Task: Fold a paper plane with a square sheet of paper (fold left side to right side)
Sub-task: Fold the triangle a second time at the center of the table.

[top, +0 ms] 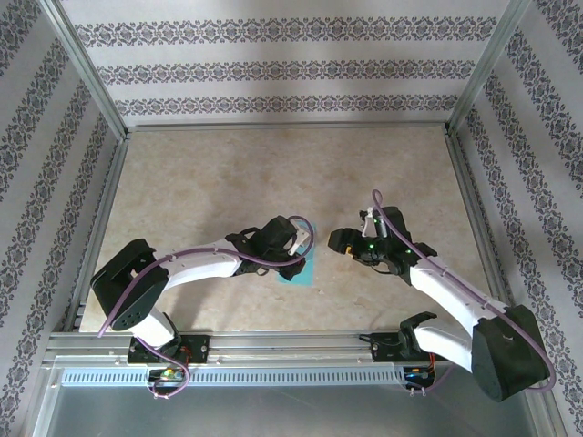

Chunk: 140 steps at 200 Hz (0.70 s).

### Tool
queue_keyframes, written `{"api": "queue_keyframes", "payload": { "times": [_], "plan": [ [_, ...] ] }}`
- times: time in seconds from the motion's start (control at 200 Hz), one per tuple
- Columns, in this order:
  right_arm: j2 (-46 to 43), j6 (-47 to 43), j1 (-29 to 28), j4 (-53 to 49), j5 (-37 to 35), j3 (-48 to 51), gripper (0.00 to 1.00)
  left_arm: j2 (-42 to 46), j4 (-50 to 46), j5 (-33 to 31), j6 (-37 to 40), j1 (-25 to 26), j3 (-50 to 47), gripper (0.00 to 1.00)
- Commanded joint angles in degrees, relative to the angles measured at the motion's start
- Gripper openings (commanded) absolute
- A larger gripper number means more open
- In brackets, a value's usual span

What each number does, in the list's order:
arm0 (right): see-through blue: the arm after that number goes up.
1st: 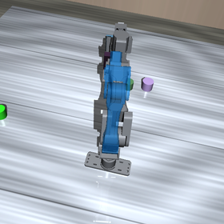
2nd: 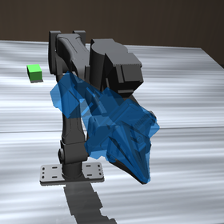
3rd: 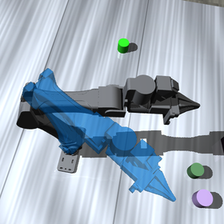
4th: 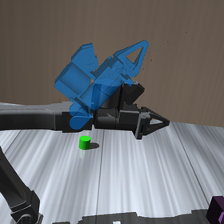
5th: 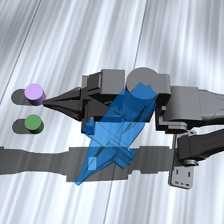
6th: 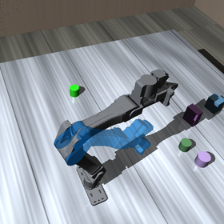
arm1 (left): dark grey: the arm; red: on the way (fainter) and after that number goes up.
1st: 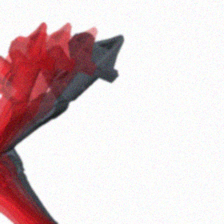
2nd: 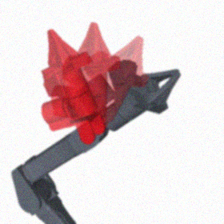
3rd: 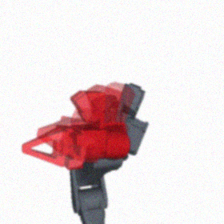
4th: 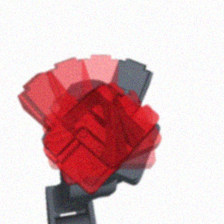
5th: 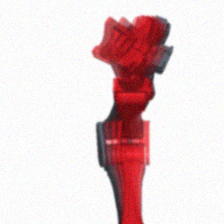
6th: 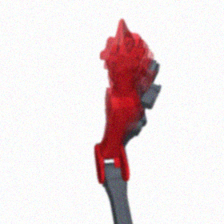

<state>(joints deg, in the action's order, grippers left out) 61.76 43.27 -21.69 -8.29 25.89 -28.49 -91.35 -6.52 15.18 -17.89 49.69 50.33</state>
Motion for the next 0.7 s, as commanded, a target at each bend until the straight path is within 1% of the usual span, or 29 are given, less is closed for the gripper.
{"api": "queue_keyframes", "payload": {
  "times": [0.0,0.18,0.29,0.375,0.565,0.695],
  "plan": [
    [-0.76,3.07,-2.33,2.59,-1.29,1.58,0.7,1.69,2.37,1.25,-1.58,-1.15,-0.75,0.0],
    [0.76,7.5,-7.24,7.47,-1.81,3.6,0.62,1.97,3.02,1.71,-2.38,-1.57,-1.54,0.0],
    [2.45,9.46,-10.14,9.85,-2.24,4.19,0.54,1.97,3.21,1.78,-2.59,-1.7,-1.63,0.0],
    [4.53,11.62,-12.12,13.65,-2.26,5.16,0.5,1.95,3.28,1.79,-2.72,-1.79,-1.79,0.0],
    [10.08,14.96,-15.83,20.16,-2.5,5.9,0.42,1.94,3.32,1.83,-2.85,-1.95,-1.88,0.0],
    [13.08,15.94,-17.58,22.69,-3.12,5.77,0.36,1.91,3.33,1.79,-2.85,-2.03,-1.85,0.0]
  ]
}}
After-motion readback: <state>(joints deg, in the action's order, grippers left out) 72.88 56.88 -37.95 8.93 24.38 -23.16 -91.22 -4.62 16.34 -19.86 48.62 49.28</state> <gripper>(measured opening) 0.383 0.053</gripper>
